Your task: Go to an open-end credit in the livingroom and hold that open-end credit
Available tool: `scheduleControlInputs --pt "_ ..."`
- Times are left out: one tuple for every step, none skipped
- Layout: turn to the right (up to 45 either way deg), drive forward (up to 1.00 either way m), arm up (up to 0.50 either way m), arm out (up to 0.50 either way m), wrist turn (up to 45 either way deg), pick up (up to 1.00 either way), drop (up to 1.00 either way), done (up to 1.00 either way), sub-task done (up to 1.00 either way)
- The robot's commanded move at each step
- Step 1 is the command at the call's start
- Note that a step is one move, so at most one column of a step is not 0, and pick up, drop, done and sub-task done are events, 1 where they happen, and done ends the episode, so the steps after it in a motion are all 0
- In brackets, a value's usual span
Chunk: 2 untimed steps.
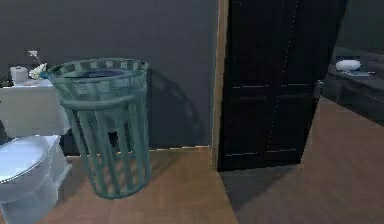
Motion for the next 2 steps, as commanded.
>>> scheduleControlInputs --pt "36.0 0.00 0.00 0.00 0.0 0.00 0.00 0.00 0.00" --pt "0.0 0.40 0.00 0.00 0.0 0.00 0.00 0.00 0.00"
